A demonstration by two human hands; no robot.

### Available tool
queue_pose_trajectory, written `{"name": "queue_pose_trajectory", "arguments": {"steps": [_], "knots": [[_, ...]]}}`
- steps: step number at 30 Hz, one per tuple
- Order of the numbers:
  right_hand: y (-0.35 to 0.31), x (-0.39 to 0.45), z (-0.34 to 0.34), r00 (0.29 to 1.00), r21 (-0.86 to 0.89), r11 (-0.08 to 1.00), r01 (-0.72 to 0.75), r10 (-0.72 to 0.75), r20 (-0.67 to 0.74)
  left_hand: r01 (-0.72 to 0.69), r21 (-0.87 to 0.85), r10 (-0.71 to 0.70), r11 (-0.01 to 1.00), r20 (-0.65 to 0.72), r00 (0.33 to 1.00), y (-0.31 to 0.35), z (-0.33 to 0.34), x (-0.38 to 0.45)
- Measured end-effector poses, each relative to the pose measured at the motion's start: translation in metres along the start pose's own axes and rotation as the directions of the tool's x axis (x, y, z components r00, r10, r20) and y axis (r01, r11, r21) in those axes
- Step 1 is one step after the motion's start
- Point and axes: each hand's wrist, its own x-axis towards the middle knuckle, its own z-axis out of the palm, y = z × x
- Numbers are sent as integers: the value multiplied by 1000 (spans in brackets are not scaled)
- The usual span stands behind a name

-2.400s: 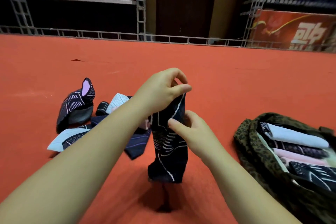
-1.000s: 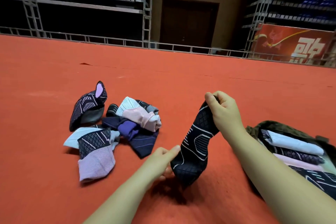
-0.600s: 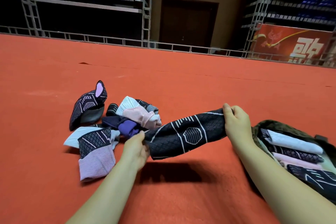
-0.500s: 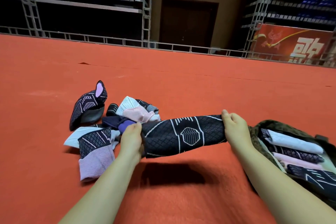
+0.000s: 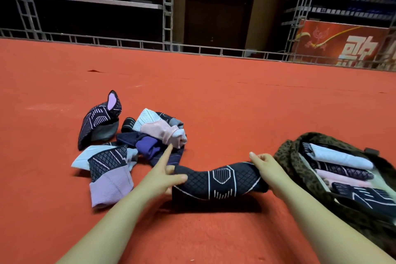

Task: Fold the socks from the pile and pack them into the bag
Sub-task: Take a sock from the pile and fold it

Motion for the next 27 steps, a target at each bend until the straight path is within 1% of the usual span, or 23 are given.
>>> {"name": "queue_pose_trajectory", "arguments": {"steps": [1, 2, 3, 4, 5, 6, 7, 8, 9, 10, 11, 12, 13, 14, 15, 16, 17, 18, 19, 21, 23, 25, 27], "knots": [[14, 1, 2, 995, 9, 996, -85, 84, 57, 42, 96, -48, 995, 70, 996, -7, -1, -8], [23, 0, 1, 985, 53, 988, -144, 139, 100, 66, 186, -86, 980, 102, 991, -16, -5, -12], [27, -2, 0, 978, 159, 972, -171, 147, 151, 70, 248, -102, 966, 117, 988, -18, -5, -18], [30, -6, -2, 974, 308, 937, -164, 104, 202, 61, 250, -88, 966, 97, 991, -21, -6, -18], [30, -10, -4, 968, 460, 875, -154, 40, 248, 35, 222, -42, 974, 28, 999, -23, -6, -16], [31, -15, -6, 956, 550, 822, -147, -25, 293, -11, 162, 23, 987, -69, 997, -22, -5, -13], [32, -21, -7, 940, 553, 823, -129, -77, 333, -54, 104, 71, 993, -174, 982, -20, -7, -8], [34, -25, -6, 924, 505, 857, -105, -103, 367, -99, 42, 106, 994, -239, 965, -17, -11, -3], [38, -28, -3, 919, 425, 902, -82, -97, 383, -119, 25, 121, 993, -263, 957, -14, -14, 0], [41, -30, 0, 919, 340, 938, -70, -72, 389, -103, 69, 118, 992, -276, 954, -14, -17, 4], [42, -32, 2, 923, 267, 960, -80, -30, 385, -39, 195, 94, 980, -283, 954, -15, -21, 6], [44, -32, 4, 926, 194, 978, -81, 2, 377, 36, 330, 54, 943, -258, 965, -16, -24, 7], [44, -32, 5, 927, 111, 992, -65, 19, 374, 131, 448, -41, 884, -203, 978, -17, -23, 4], [43, -32, 4, 924, 9, 999, -36, 30, 382, 222, 548, -178, 806, -132, 975, -20, -23, 0], [43, -32, 4, 912, -78, 997, 7, 25, 409, 282, 632, -304, 722, -76, 950, -21, -21, -5], [41, -32, 4, 904, -136, 989, 48, 15, 428, 293, 683, -359, 669, -48, 932, -21, -22, -8], [39, -33, 5, 903, -162, 983, 84, -6, 429, 288, 693, -348, 662, -56, 936, -21, -24, -10], [37, -35, 6, 908, -154, 982, 111, -38, 417, 266, 671, -298, 692, -70, 952, -21, -26, -12], [38, -35, 7, 916, -102, 988, 119, -69, 396, 244, 649, -253, 720, -82, 964, -22, -27, -13], [38, -38, 11, 931, 118, 991, 56, -95, 352, 167, 606, -173, 778, -49, 984, -24, -26, -12], [36, -39, 14, 951, 324, 946, -8, -93, 295, 126, 481, -120, 868, -42, 992, -26, -24, -10], [32, -38, 12, 970, 444, 896, -7, -101, 220, 99, 354, -57, 930, -126, 990, -28, -26, -4], [25, -37, 9, 977, 448, 894, 21, -114, 182, 137, 300, -77, 944, -203, 976, -30, -34, 4]]}}
